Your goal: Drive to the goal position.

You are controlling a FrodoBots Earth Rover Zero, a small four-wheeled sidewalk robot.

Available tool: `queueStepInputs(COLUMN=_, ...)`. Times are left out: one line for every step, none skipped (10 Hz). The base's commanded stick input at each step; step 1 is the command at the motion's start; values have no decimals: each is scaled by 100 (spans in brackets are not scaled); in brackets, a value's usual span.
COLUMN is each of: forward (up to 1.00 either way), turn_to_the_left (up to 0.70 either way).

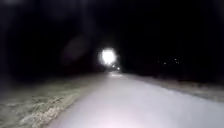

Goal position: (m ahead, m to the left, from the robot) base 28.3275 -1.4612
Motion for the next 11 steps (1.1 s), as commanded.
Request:
queueStepInputs(forward=100, turn_to_the_left=0)
queueStepInputs(forward=100, turn_to_the_left=0)
queueStepInputs(forward=100, turn_to_the_left=1)
queueStepInputs(forward=100, turn_to_the_left=38)
queueStepInputs(forward=100, turn_to_the_left=24)
queueStepInputs(forward=100, turn_to_the_left=6)
queueStepInputs(forward=100, turn_to_the_left=0)
queueStepInputs(forward=100, turn_to_the_left=0)
queueStepInputs(forward=100, turn_to_the_left=0)
queueStepInputs(forward=100, turn_to_the_left=0)
queueStepInputs(forward=100, turn_to_the_left=0)
